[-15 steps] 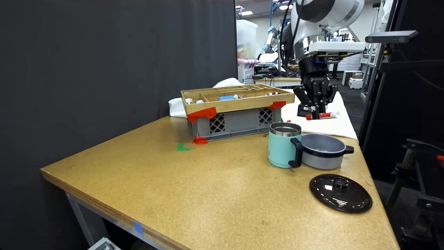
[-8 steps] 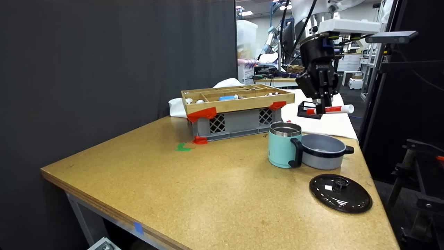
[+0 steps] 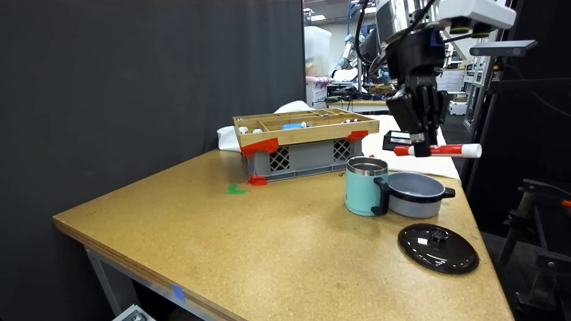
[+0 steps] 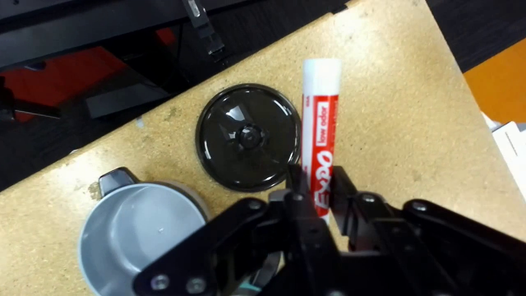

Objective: Remove the black lid from the grey pot, put the red marker inside the pot, remove the marker from the pot

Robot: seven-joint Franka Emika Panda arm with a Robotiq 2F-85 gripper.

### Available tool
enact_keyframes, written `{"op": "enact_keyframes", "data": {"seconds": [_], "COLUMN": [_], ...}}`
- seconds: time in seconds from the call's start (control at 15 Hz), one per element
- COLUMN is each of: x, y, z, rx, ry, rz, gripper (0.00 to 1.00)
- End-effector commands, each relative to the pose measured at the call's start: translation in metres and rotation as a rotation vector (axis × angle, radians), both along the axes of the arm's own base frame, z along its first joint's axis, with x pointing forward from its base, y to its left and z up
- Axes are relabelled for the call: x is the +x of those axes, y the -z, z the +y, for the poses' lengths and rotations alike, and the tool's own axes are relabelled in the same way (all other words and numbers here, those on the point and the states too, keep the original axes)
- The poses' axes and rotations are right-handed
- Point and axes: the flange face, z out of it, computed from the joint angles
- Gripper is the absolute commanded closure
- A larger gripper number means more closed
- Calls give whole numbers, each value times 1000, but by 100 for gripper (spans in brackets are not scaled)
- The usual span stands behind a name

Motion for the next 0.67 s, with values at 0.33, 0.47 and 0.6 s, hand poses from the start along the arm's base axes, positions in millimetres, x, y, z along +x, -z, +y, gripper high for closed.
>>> {"op": "enact_keyframes", "data": {"seconds": [0.33,0.47,0.6], "x": [7,23,38], "y": [91,111,129], "z": [87,89,84], "rx": [63,80,100], "ry": [-232,-236,-241], "rz": [-1,-17,-28], "gripper": [95,95,95]}}
